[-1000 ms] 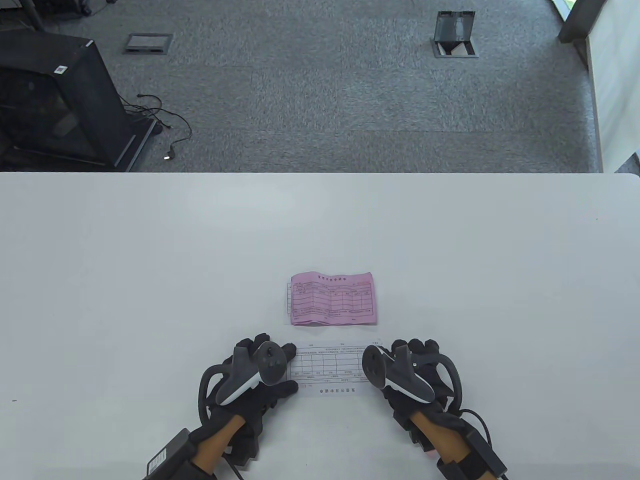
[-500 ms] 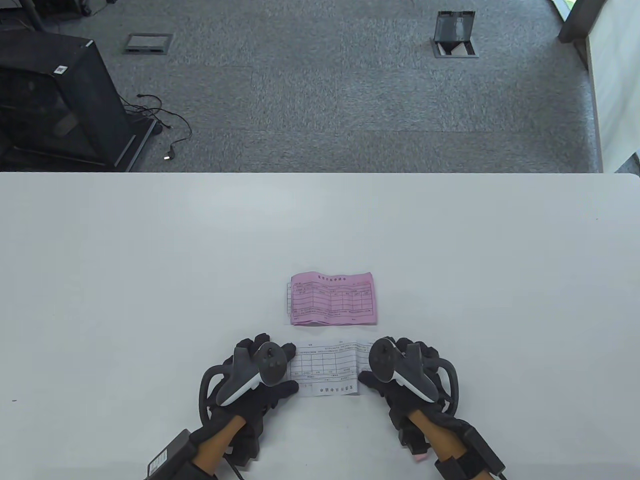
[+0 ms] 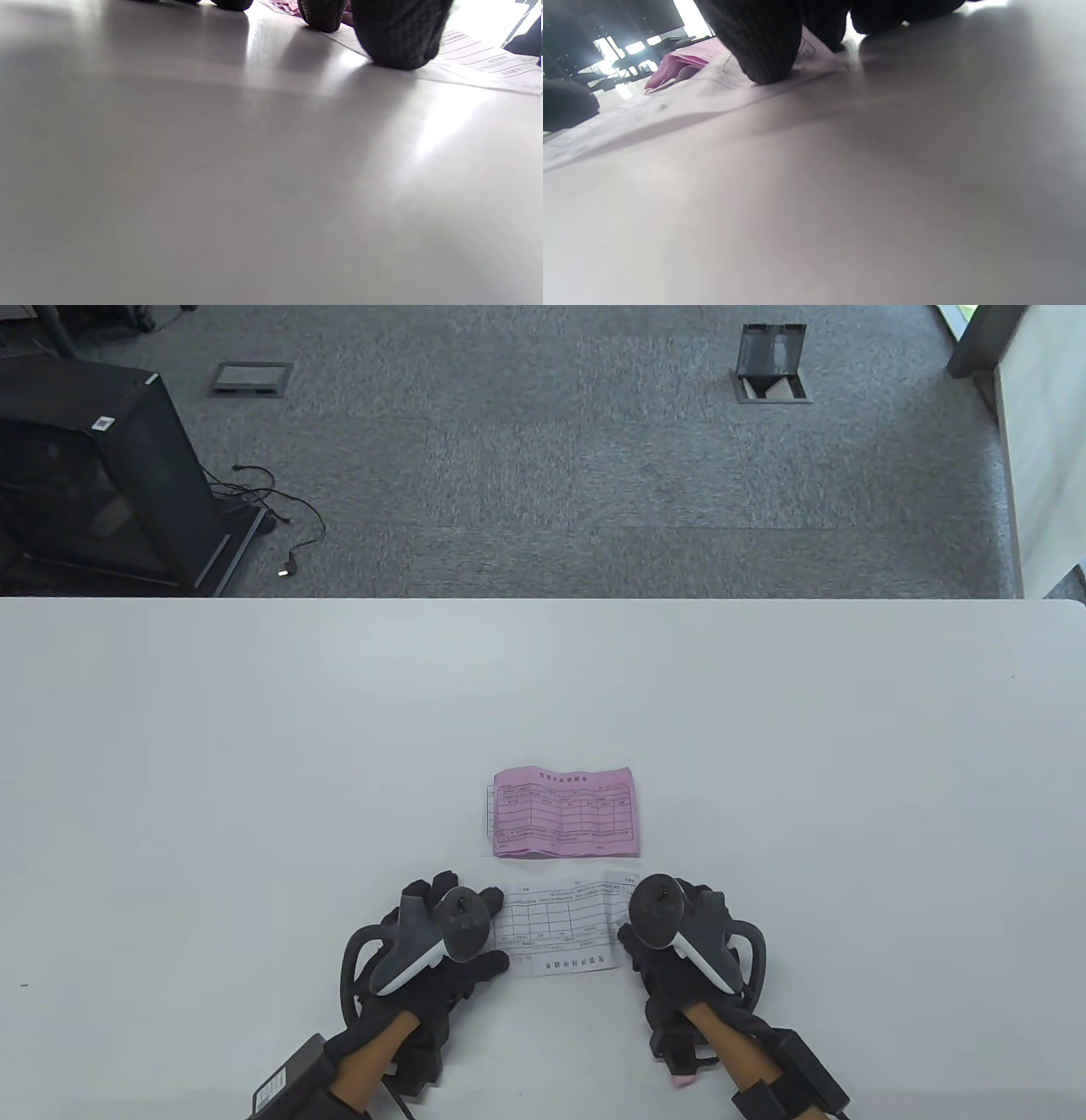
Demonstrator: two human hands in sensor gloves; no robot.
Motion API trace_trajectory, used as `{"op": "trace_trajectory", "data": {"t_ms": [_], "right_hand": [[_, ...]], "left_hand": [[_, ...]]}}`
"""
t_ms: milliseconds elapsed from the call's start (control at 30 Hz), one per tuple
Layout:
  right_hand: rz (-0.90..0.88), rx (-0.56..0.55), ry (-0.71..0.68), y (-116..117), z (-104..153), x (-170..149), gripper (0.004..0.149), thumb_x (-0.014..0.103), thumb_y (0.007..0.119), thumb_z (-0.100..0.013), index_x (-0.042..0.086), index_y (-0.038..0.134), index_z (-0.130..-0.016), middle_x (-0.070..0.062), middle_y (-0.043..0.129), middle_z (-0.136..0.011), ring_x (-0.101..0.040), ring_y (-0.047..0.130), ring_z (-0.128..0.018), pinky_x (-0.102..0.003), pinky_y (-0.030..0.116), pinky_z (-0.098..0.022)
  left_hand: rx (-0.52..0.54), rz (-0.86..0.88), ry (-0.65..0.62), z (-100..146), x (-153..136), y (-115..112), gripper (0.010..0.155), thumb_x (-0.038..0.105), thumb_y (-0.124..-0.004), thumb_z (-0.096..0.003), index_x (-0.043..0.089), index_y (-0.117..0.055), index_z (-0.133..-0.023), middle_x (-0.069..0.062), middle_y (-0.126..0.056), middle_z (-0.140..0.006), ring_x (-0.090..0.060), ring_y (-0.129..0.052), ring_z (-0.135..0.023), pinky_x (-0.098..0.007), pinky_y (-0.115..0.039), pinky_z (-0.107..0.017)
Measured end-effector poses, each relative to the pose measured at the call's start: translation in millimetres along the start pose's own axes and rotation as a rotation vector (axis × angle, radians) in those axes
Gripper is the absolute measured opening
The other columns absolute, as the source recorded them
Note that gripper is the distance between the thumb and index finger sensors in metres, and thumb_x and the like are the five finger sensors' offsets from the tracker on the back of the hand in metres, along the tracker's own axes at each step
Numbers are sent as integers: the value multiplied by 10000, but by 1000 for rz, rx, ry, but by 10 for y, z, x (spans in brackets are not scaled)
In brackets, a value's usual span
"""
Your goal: Unfold folded invoices and stack
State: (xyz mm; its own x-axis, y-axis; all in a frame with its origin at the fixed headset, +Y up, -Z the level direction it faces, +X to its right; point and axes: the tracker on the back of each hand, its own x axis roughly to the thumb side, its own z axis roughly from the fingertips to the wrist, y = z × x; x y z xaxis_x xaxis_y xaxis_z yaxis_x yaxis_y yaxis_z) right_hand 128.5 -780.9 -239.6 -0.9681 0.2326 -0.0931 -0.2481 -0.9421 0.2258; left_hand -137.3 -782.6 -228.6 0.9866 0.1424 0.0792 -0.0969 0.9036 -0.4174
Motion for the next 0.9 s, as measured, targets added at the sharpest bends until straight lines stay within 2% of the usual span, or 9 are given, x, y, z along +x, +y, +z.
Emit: {"op": "trace_trajectory", "data": {"t_ms": [167,267,367,433,600,700,900], "right_hand": [[-76,5,45,16,0,-27,391,378,739,-532,229,626,-875,-125,452,-1044,-391,417,-945,-639,389,-727],[-195,-22,56,16,18,-55,393,393,747,-509,225,664,-854,-125,480,-1036,-403,403,-945,-642,360,-717],[-292,-68,33,-20,39,-67,391,404,745,-484,261,656,-837,-89,614,-974,-361,512,-924,-613,423,-704],[-468,-67,5,-44,60,-46,391,393,753,-474,262,659,-830,-61,700,-911,-324,634,-872,-591,461,-698],[-724,49,-15,-56,77,-1,394,373,765,-467,253,663,-828,-22,825,-781,-267,803,-735,-547,586,-663],[-814,117,-12,-43,72,0,398,365,767,-466,242,666,-831,-5,853,-728,-243,841,-681,-537,629,-640],[-979,246,-34,-86,83,18,432,343,763,-471,193,671,-865,-20,863,-704,-256,846,-660,-546,627,-632]], "left_hand": [[1,-6,-4,-1,13,-7,759,581,-741,-466,441,-386,-1122,-143,-200,-1233,-466,-197,-1087,-619,-323,-790],[0,-4,-5,-2,12,-9,761,582,-741,-466,439,-385,-1123,-140,-197,-1233,-465,-196,-1087,-618,-321,-790],[0,-4,-4,-1,16,-9,759,582,-741,-467,440,-385,-1122,-140,-197,-1233,-463,-195,-1088,-617,-321,-791],[-1,-3,-4,-2,17,-10,758,583,-741,-466,443,-385,-1121,-139,-197,-1232,-462,-194,-1088,-616,-320,-791],[-3,-1,-5,-2,15,-10,760,583,-741,-467,441,-383,-1123,-138,-194,-1233,-461,-191,-1088,-614,-318,-792],[-2,0,-5,-2,14,-10,762,581,-744,-467,439,-385,-1124,-138,-197,-1233,-459,-193,-1088,-612,-320,-792],[11,12,2,-6,0,-2,775,574,-770,-456,423,-407,-1124,-128,-227,-1233,-449,-221,-1090,-602,-343,-793]]}}
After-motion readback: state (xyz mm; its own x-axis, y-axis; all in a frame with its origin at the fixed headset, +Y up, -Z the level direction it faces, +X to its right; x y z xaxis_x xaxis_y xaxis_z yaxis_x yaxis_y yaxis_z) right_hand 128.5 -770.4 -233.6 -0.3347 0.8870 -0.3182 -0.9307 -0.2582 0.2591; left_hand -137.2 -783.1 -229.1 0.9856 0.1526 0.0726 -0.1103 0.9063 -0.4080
